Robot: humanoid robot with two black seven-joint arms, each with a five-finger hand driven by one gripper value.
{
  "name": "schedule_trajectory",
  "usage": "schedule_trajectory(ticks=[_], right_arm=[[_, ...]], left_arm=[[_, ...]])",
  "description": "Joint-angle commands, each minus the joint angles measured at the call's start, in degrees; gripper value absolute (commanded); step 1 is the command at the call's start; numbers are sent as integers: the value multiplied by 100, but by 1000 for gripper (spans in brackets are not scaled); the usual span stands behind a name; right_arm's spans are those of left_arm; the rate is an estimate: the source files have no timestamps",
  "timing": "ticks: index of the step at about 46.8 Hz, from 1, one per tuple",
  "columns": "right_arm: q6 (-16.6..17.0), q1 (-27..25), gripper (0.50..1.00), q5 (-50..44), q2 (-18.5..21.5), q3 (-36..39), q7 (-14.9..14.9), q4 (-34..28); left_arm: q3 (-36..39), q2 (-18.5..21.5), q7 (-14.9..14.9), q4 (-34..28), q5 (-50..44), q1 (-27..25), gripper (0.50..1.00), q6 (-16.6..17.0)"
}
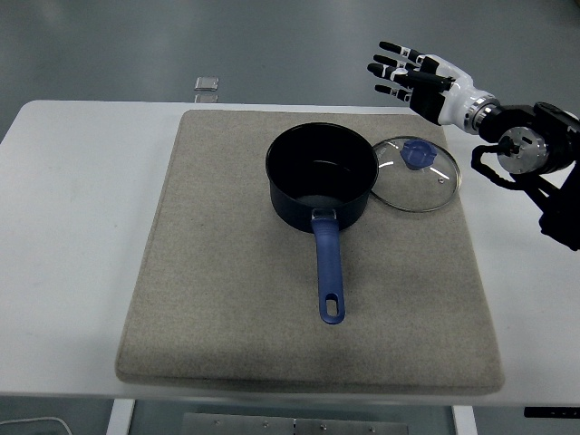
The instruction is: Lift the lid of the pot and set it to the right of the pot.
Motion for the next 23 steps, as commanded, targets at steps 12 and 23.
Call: schedule_trajectory(ticks=[12, 23], right_arm=[[-41, -60, 911, 1065, 73, 6, 15, -26], [-68, -130, 913, 1074, 91, 15, 94, -26]], left_arm=[[0, 0, 0, 0, 0, 1, 1000, 1], [0, 0, 0, 0, 0, 1, 1000, 1]])
